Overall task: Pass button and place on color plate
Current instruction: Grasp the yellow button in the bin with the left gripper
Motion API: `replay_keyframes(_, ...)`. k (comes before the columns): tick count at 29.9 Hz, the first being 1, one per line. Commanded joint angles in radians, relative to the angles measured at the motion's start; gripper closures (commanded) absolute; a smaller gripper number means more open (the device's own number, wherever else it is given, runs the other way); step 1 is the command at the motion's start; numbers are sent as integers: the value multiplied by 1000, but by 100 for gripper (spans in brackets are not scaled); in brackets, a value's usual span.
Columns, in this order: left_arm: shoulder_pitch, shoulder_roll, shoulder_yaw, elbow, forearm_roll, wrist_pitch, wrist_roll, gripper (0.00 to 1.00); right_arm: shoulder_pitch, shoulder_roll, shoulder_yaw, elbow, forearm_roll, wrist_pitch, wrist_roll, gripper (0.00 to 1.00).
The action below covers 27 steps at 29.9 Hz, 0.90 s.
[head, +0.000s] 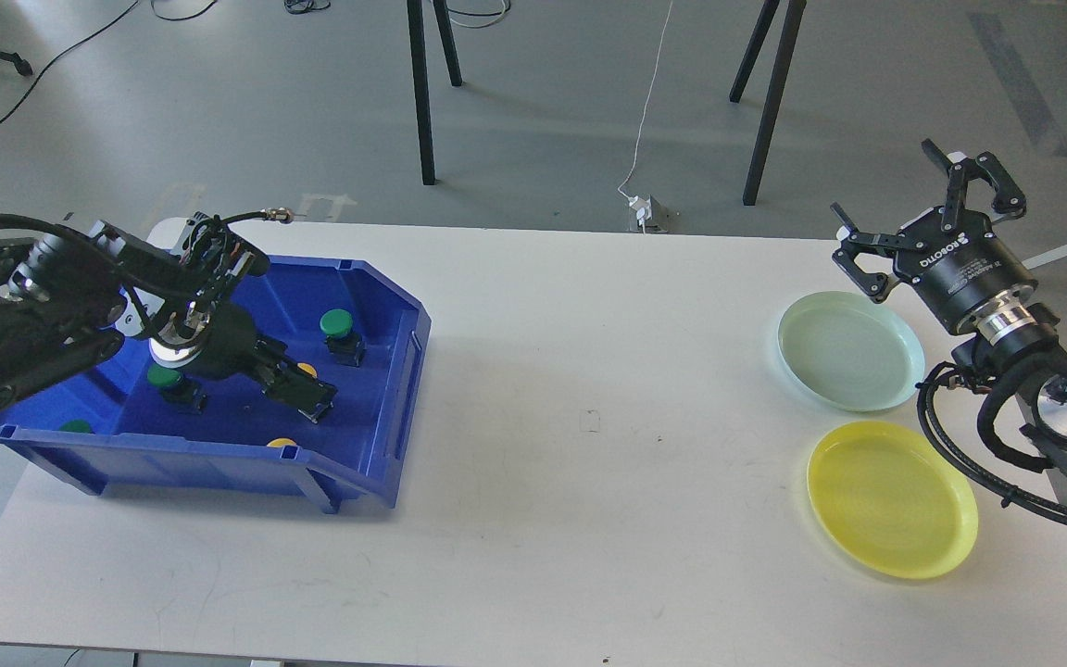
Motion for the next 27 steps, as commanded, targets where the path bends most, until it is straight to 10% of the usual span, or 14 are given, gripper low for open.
replay_keyframes(1, 3, -1, 0, 36, 2, 0, 0, 1, -5, 0, 0, 0, 0, 0, 1, 1)
replay_keyframes(27, 69, -112, 0, 151, 2, 0, 0, 17, -23, -20, 0, 0, 0, 0, 1, 1)
